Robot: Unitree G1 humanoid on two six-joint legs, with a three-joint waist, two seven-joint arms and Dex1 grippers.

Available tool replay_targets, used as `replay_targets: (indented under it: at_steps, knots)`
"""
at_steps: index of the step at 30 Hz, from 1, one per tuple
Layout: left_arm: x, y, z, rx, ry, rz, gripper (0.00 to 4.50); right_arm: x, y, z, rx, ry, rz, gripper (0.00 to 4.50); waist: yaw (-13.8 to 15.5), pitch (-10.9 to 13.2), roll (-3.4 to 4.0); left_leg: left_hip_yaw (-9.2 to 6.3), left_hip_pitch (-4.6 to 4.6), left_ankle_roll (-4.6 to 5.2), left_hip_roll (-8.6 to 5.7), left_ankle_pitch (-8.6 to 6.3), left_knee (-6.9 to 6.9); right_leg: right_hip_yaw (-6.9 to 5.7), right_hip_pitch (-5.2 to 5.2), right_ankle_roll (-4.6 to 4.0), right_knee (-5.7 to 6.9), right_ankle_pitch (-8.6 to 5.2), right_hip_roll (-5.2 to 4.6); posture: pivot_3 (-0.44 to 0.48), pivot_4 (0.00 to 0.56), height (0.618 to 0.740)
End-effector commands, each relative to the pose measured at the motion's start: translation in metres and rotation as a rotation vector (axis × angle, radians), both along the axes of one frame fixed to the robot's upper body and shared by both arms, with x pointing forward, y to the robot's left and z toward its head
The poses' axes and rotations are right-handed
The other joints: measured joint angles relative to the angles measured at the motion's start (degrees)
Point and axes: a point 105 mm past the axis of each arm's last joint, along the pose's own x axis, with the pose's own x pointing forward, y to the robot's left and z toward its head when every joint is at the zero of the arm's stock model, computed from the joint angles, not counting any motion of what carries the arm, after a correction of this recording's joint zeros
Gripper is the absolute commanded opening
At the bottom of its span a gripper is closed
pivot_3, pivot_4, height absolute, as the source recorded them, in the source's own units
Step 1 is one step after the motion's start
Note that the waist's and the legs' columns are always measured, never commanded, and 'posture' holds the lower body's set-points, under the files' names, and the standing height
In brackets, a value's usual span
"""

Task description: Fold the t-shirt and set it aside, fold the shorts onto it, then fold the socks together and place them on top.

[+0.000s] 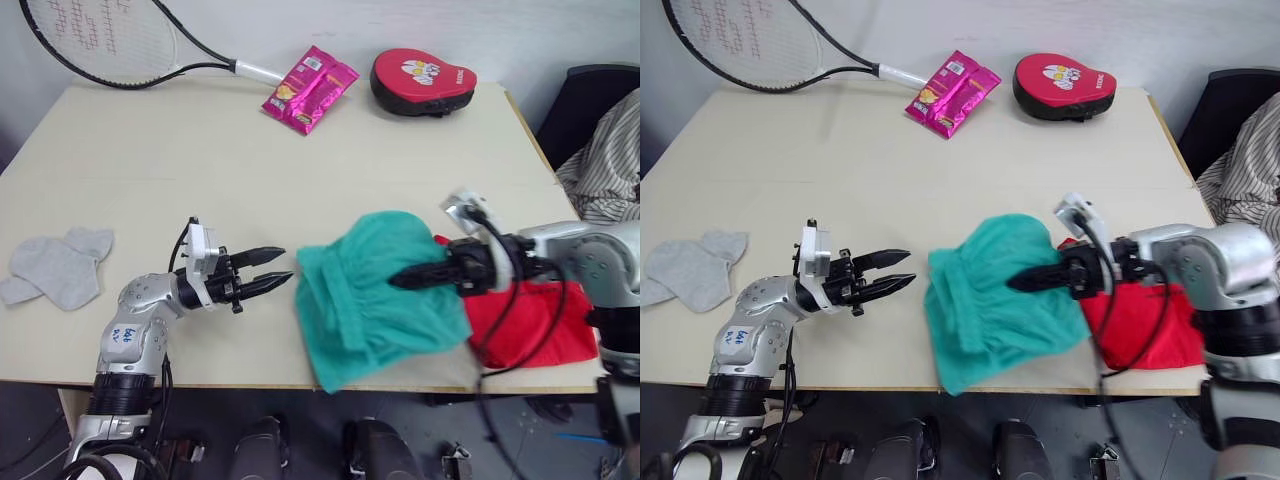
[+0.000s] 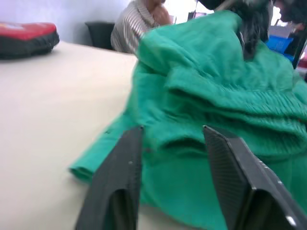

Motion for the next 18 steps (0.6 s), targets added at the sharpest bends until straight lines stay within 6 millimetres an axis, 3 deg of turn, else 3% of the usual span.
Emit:
replay_targets:
  at_steps: [1, 4, 7, 9, 12, 18]
  knots:
    - [-0.012, -0.007, 0.007, -0.010, 0.001, -0.032, 3.60, -0.007, -0.027, 0.019, -0.082, -0.098, 0.031, 0.00, -0.2, 0.0, 0.02, 0.04, 0.01, 0.00, 0.00, 0.00, 0.01, 0.04, 0.00, 0.00, -0.02, 0.00, 0.01, 0.000, 0.150, 0.740]
    - [-0.017, -0.008, 0.007, -0.011, 0.009, -0.031, 4.48, -0.008, -0.059, 0.030, -0.160, -0.128, -0.030, 0.00, -0.1, 0.1, 0.04, 0.09, 0.05, -0.02, 0.03, 0.04, 0.13, 0.09, 0.01, 0.00, 0.01, 0.00, 0.05, 0.000, 0.150, 0.740]
    - [-0.019, -0.008, 0.008, -0.013, 0.016, -0.030, 4.48, -0.002, -0.088, 0.036, -0.242, -0.160, -0.113, 0.00, -0.1, 0.1, 0.04, 0.09, 0.05, -0.03, 0.04, 0.14, 0.22, 0.13, 0.03, -0.02, 0.04, 0.00, 0.06, 0.000, 0.150, 0.740]
    - [-0.021, -0.008, 0.009, -0.008, 0.020, -0.031, 4.48, 0.003, -0.118, 0.034, -0.313, -0.166, -0.212, 0.00, -0.1, 0.1, 0.05, 0.10, 0.06, -0.02, 0.04, 0.17, 0.26, 0.17, 0.04, -0.07, 0.03, 0.03, 0.04, 0.000, 0.150, 0.740]
    - [-0.022, -0.007, 0.012, 0.009, 0.032, -0.032, 4.48, 0.011, -0.167, 0.014, -0.432, -0.151, -0.345, 0.00, 0.0, 0.1, 0.05, 0.11, 0.05, -0.05, 0.02, 0.19, 0.27, 0.19, 0.05, -0.08, -0.01, 0.03, -0.01, 0.000, 0.150, 0.740]
    - [-0.026, -0.004, 0.017, 0.026, 0.029, -0.004, 4.48, 0.031, -0.214, -0.027, -0.587, -0.151, -0.492, 0.00, -0.2, 0.2, 0.24, 0.28, 0.04, -0.38, 0.02, 0.39, 0.29, 0.26, 0.03, -0.07, -0.04, 0.03, 0.06, 0.000, 0.150, 0.740]
